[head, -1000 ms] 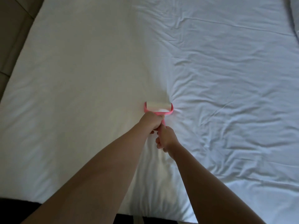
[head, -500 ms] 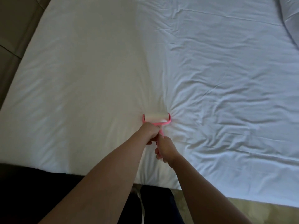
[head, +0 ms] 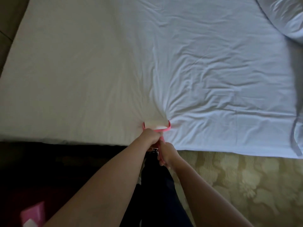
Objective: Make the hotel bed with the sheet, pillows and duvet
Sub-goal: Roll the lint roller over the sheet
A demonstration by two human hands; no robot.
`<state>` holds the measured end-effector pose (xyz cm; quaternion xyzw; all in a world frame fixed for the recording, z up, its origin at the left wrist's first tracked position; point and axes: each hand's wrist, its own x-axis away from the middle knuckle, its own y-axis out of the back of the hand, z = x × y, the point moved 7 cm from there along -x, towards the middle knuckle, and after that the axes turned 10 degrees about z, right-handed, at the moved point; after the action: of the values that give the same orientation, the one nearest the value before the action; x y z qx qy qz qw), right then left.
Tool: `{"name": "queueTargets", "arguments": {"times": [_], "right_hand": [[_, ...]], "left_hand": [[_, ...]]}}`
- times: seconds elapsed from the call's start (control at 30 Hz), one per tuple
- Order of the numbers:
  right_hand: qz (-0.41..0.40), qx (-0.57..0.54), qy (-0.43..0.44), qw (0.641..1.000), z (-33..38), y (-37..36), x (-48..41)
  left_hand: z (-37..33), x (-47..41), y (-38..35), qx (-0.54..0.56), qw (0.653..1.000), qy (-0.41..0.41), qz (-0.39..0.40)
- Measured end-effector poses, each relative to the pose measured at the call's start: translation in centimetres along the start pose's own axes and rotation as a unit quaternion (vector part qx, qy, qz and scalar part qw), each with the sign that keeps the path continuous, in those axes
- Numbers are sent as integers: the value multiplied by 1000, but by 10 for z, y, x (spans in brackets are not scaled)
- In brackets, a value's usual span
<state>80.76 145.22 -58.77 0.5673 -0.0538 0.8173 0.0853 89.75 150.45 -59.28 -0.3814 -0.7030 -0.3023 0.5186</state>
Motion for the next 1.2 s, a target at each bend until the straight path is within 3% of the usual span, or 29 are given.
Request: {"name": "queueTargets", "arguments": {"times": [0.17,0.37,0.57,0.8,1.0,1.2], "right_hand": [[-5,-29,-8,1000,-7,6,33],[-15,-52,47,997,17,16,73],[-22,-81,117,990,55,20,132],[-52,-72,202,975,78,29,202],[28,-218,257,941,87,28,256],[-69,-217,328,917,89,76,308]], "left_hand": [[0,39,-14,-18,1000,-8,2],[-27,86,-10,-33,997,-57,-32],[-63,134,-2,53,980,-185,-52],[-90,197,-7,54,962,-267,-18],[-109,252,-24,52,951,-305,20],[-136,294,-67,22,941,-333,51]]}}
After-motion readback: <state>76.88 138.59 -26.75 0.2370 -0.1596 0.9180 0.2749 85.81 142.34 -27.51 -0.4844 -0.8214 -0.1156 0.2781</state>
